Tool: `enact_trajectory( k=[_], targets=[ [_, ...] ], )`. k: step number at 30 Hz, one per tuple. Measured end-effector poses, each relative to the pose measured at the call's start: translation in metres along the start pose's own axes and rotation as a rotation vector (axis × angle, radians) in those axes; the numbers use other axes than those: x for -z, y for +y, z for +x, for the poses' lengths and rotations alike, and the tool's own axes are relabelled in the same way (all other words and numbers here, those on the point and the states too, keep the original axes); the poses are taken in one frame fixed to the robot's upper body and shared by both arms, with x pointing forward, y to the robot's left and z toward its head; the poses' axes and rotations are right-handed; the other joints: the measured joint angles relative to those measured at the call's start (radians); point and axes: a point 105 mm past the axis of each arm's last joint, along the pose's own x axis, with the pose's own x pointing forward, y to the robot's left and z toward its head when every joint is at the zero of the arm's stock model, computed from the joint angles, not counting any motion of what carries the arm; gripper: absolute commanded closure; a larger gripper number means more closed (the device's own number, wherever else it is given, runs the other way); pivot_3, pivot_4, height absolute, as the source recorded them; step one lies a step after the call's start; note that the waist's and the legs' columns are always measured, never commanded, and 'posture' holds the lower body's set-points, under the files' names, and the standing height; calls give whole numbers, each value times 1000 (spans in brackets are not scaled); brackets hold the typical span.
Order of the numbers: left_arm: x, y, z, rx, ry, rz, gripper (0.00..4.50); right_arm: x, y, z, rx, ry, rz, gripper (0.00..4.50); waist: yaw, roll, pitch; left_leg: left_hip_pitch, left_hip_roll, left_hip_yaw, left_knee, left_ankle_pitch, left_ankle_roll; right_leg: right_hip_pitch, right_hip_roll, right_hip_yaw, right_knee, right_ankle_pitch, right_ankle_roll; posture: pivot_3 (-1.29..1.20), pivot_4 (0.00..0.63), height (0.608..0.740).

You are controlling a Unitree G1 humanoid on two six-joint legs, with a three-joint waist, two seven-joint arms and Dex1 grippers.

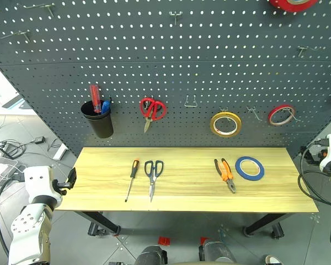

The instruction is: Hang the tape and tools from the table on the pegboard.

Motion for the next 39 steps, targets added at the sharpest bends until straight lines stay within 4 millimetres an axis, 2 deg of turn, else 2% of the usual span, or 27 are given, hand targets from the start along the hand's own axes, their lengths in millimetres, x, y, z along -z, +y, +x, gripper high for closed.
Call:
enact_trajectory(
  k=[12,16,22,26,32,37,39],
  targets=[
    [9,8,-10,-21,41,43,597,1,9,3,-33,6,-17,0,-2,0,0,0,0,0,0,0,0,-1,0,0,0,0,0,-173,48,740],
    [-5,1,-13,2,-7,36,597,1,18,4,-79,3,-25,0,-2,-1,1,-2,0,0,0,-1,1,-1,0,0,-1,0,0,-194,61,740],
    [-23,-15,-16,38,-46,45,597,-7,43,3,-242,-41,-75,0,-2,-1,3,-1,0,0,0,-1,1,-1,0,0,-1,0,0,-224,84,740],
    [-31,-41,-14,136,-49,67,597,-5,69,-6,-388,-53,-183,0,-1,1,13,-2,0,0,1,-1,1,-1,0,0,-1,0,1,-248,114,740],
    [-53,-92,-13,391,-84,156,597,-10,113,-23,-567,-15,-256,0,-2,8,55,-5,2,1,4,-1,2,-3,0,1,1,1,1,-298,185,740],
    [-75,-147,-28,714,-114,160,597,-24,138,-29,-616,23,-287,0,-6,7,102,-17,8,7,7,0,2,-16,4,2,1,7,-2,-333,257,740],
    [-78,-160,-34,812,-109,195,597,-28,142,-26,-612,47,-283,0,-9,6,125,-18,11,11,6,0,2,-17,5,3,1,8,-3,-339,279,740]
  ],
)
